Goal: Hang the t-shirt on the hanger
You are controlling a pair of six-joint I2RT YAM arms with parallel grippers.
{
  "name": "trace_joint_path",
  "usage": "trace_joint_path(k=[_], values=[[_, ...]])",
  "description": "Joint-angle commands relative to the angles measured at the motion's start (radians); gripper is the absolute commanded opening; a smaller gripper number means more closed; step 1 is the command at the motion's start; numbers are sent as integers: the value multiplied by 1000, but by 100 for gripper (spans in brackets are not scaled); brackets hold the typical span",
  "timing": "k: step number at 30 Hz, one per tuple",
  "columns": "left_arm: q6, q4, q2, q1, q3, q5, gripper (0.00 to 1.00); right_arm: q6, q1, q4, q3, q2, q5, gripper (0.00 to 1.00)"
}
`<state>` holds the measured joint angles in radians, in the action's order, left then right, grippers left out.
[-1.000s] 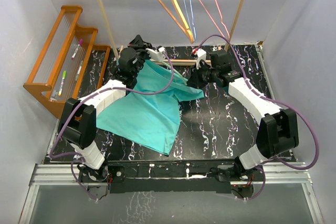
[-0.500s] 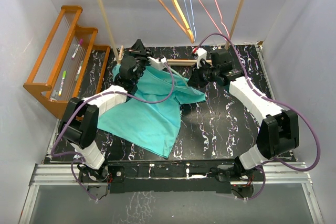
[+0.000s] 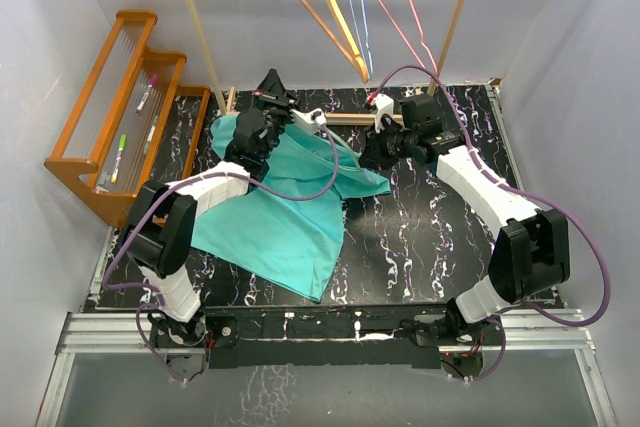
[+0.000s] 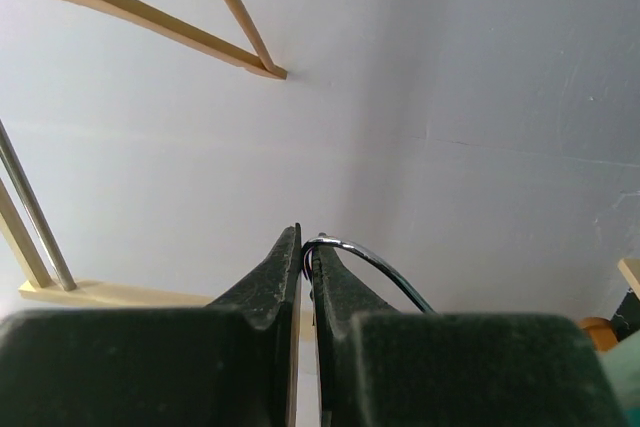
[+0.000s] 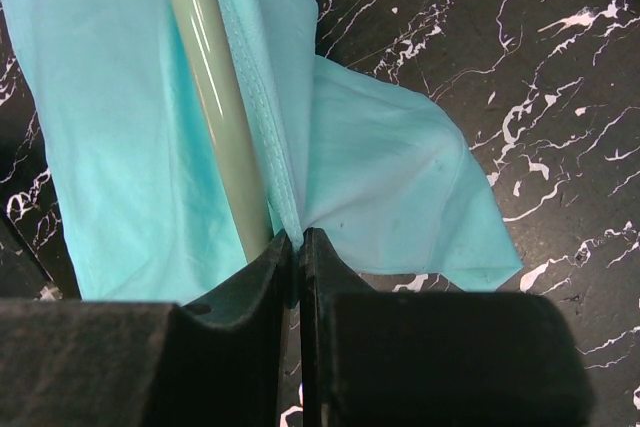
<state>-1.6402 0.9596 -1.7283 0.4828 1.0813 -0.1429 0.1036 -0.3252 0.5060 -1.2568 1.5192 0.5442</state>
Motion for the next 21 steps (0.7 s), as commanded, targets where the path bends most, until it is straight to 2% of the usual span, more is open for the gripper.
trace_joint_path(k=[1, 12, 21], values=[[-84, 82, -28, -9, 93, -41, 0, 11, 5, 12, -41, -27, -14, 8], [-144, 142, -44, -9, 71, -8, 0, 14, 5, 50, -49, -46, -44, 8], [-210, 254, -31, -8, -34, 85, 0, 16, 5, 115, -120, -33, -81, 8]])
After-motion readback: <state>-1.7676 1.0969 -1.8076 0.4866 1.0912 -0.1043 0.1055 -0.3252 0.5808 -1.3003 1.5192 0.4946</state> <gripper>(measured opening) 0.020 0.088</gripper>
